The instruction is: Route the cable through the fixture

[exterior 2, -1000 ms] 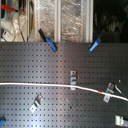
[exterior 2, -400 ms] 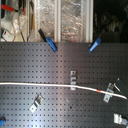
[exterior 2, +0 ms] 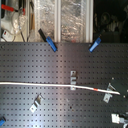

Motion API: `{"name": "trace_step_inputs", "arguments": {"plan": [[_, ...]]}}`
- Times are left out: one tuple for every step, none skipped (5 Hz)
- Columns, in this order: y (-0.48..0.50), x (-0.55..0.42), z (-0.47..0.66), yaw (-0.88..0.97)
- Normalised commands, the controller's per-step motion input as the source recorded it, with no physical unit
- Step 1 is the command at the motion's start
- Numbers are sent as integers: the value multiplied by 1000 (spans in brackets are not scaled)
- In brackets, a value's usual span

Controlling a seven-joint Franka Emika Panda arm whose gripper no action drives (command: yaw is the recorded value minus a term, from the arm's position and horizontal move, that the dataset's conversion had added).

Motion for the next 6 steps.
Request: {"name": "trace_step_inputs", "arguments": {"plan": [[-222, -617, 218, -600], [6, -9, 0, 0], [-296, -944, 220, 0], [7, -12, 0, 0], [39, -456, 9, 106], [77, -130, 0, 163]]}}
